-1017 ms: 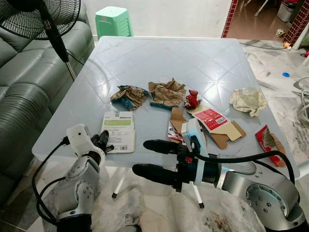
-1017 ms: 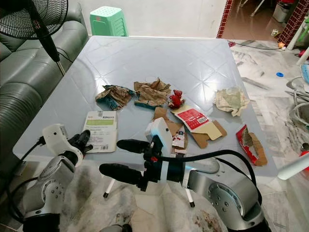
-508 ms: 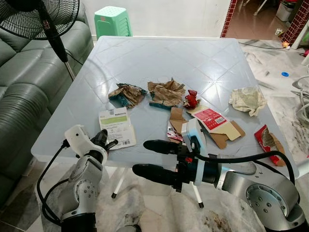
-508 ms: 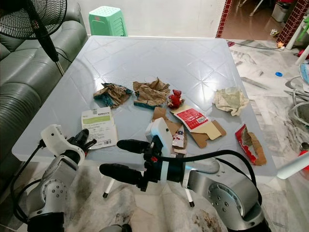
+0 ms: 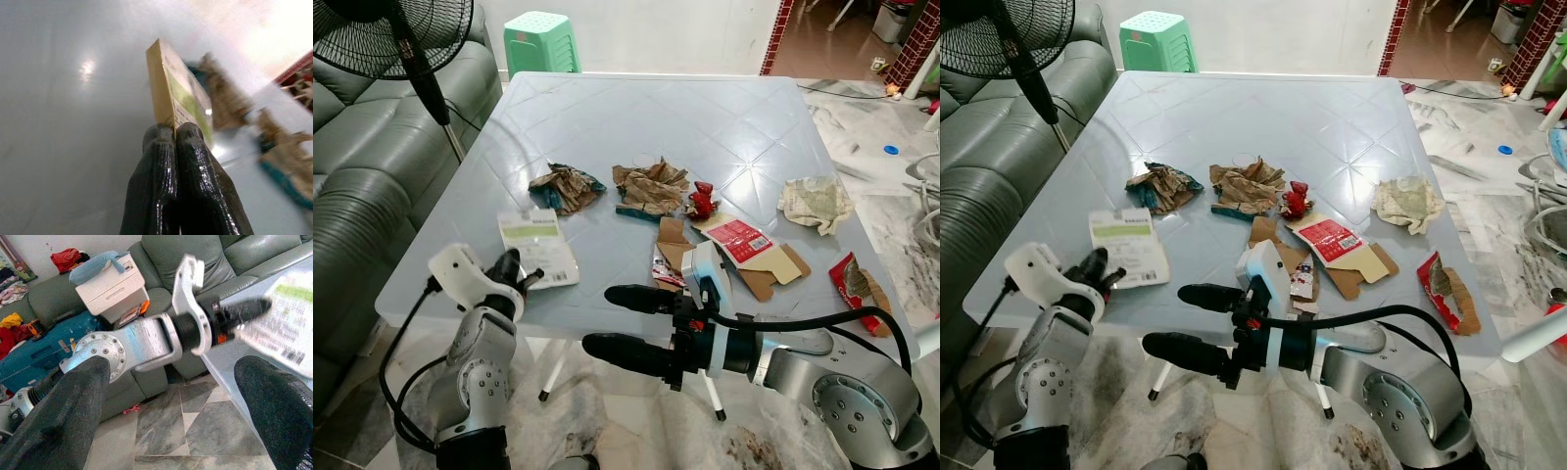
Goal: Picking trash to rubbish bin
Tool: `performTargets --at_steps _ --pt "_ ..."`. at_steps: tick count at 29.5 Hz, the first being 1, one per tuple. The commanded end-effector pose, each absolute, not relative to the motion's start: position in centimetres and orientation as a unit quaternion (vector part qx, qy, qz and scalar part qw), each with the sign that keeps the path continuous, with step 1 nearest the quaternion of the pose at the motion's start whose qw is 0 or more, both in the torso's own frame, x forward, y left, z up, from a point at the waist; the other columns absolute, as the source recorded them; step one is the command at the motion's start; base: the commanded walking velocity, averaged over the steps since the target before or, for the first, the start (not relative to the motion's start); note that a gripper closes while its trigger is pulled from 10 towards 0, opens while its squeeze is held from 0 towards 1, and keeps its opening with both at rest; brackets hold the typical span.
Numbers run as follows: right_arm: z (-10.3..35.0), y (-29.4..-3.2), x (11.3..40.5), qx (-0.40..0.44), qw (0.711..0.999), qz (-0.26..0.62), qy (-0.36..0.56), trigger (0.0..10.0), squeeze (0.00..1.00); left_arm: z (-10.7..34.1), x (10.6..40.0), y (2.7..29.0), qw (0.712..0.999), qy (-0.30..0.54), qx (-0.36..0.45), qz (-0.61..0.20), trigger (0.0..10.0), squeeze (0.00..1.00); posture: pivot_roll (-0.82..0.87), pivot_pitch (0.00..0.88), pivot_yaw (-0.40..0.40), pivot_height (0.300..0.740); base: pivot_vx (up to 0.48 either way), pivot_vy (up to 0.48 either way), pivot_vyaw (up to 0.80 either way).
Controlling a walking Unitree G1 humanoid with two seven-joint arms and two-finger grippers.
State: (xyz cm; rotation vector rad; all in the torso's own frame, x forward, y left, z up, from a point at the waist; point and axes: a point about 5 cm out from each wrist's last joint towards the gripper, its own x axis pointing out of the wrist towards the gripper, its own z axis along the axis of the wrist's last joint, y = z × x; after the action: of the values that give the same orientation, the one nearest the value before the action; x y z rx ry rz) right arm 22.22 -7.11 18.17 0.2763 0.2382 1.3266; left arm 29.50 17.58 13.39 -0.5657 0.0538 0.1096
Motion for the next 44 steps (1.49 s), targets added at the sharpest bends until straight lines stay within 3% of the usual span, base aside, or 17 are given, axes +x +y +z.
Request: performTargets --at_steps 1,7,8,11,12,13,18,31,40,44 --pt "18.2 -7.1 22.3 0.126 0.774 0.611 0.108 10.0 0.00 15.5 29.7 17.1 0.968 -0.021 -0.250 0.029 0.0 0.00 -0.06 0.087 0.002 0.740 0.000 0.000 0.00" --pt "18.0 -7.2 23.1 0.122 0.795 0.587 0.097 10.0 0.00 17.2 29.4 16.6 0.980 -0.063 -0.189 0.011 0.0 0.00 -0.05 0.085 -0.001 0.740 0.000 0.000 0.00" --pt "17.9 -7.4 24.3 0.115 0.822 0.551 0.084 10.0 0.00 17.3 29.2 16.6 0.983 -0.068 -0.172 0.015 0.0 0.00 -0.04 0.085 -0.001 0.740 0.000 0.000 0.00" --pt "17.8 -7.5 25.2 0.112 0.840 0.525 0.078 10.0 0.00 17.3 29.0 16.6 0.986 -0.073 -0.151 0.018 0.0 0.00 -0.04 0.086 -0.001 0.740 0.000 0.000 0.00" --pt "17.6 -7.7 26.2 0.094 0.862 0.493 0.069 10.0 0.00 17.2 28.8 16.6 0.989 -0.075 -0.125 0.018 0.0 0.00 -0.04 0.086 -0.001 0.740 0.000 0.000 0.00" --pt "17.6 -7.7 26.2 0.094 0.862 0.493 0.069 10.0 0.00 17.2 28.8 16.6 0.989 -0.075 -0.125 0.018 0.0 0.00 -0.04 0.086 -0.001 0.740 0.000 0.000 0.00" --pt "16.2 -9.3 29.2 0.014 0.931 0.361 0.053 10.0 0.00 16.5 27.0 16.5 0.997 -0.081 -0.020 0.002 0.0 0.00 -0.02 0.090 -0.002 0.740 0.000 0.000 0.00" --pt "13.8 -10.6 32.8 -0.035 0.975 0.215 0.029 10.0 0.00 13.9 23.7 16.1 0.997 -0.052 0.050 -0.002 0.0 0.00 0.01 0.100 -0.003 0.740 0.000 0.000 0.00" --pt "13.5 -11.1 35.9 -0.093 0.988 0.120 0.016 10.0 0.00 14.1 23.4 16.1 0.997 -0.054 0.055 0.010 0.0 0.00 0.04 0.107 -0.017 0.740 0.000 0.000 0.00" --pt "12.4 -11.0 36.4 -0.071 0.989 0.119 0.044 10.0 0.00 14.1 23.1 16.3 0.997 -0.055 0.059 0.017 0.0 0.00 0.05 0.109 -0.022 0.740 0.000 0.000 0.00"
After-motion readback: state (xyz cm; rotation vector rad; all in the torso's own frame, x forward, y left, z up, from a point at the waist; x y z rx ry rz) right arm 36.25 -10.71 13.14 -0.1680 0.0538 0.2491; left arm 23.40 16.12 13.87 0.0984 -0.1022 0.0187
